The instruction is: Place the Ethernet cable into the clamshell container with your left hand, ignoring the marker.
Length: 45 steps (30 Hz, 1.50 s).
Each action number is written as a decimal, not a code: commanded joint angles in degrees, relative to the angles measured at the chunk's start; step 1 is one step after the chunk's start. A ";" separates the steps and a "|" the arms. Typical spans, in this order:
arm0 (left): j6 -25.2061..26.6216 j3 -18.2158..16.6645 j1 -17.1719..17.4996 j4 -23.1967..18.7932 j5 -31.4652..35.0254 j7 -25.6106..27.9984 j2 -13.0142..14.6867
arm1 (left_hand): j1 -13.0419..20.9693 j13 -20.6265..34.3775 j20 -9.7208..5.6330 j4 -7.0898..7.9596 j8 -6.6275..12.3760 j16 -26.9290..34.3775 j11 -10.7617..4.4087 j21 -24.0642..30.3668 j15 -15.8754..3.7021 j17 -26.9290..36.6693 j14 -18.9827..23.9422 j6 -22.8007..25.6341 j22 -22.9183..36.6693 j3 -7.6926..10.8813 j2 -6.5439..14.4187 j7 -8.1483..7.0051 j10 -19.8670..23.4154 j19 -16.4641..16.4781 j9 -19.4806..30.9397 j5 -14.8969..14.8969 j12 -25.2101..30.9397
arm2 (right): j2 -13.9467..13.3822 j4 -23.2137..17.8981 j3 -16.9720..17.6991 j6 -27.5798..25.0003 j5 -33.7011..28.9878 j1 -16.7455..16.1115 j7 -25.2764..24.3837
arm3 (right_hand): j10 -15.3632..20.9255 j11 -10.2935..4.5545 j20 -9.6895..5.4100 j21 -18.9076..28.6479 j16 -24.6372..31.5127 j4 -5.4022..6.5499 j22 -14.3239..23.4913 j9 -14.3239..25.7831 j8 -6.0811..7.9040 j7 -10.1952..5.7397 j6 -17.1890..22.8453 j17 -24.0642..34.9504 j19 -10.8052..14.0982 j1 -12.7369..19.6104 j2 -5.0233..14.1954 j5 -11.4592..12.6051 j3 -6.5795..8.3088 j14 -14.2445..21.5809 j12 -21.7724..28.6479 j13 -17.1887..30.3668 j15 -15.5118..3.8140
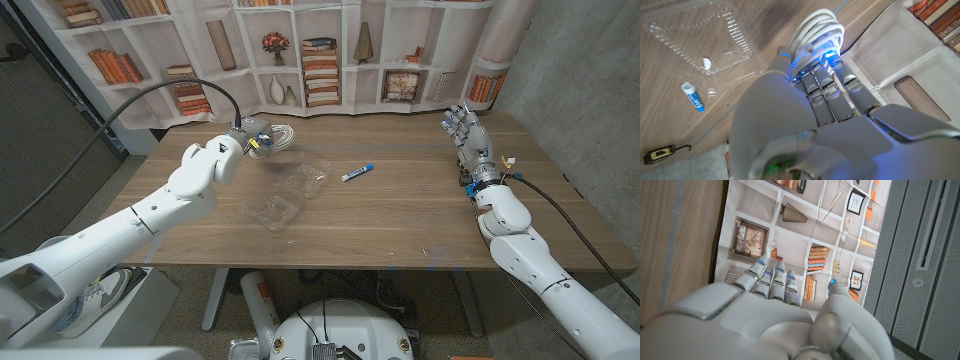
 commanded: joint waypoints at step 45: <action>-4.91 -11.58 15.59 -15.73 -5.74 5.47 8.80 | 1.30 0.39 -5.25 0.78 -0.10 -0.11 -2.58 -0.26 -3.87 0.40 -0.10 9.61 0.28 0.90 1.28 -4.28 2.81 -0.75 0.18 0.37 -0.13 | 1.96 3.00 -4.98 -2.23 -2.43 5.80 0.57 | 0.10 0.08 -0.52 0.25 0.00 -0.37 0.18 0.24 -0.10 -0.04 0.49 0.13 0.39 -0.31 -0.05 0.33 -0.25 0.41 -0.19 0.16 0.15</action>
